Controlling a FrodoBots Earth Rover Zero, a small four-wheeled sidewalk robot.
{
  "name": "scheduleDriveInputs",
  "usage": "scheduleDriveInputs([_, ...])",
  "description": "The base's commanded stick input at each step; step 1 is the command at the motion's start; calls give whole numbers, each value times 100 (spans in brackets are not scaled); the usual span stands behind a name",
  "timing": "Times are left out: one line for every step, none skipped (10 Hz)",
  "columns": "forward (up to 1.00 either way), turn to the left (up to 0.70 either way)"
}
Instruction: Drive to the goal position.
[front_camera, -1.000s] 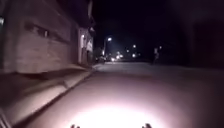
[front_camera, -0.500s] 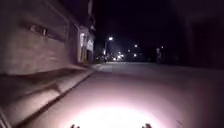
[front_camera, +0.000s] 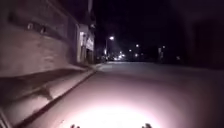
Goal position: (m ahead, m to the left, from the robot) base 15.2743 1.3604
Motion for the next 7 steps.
scheduleDriveInputs([70,0])
scheduleDriveInputs([70,0])
scheduleDriveInputs([70,0])
scheduleDriveInputs([70,0])
scheduleDriveInputs([70,0])
scheduleDriveInputs([70,0])
scheduleDriveInputs([70,0])
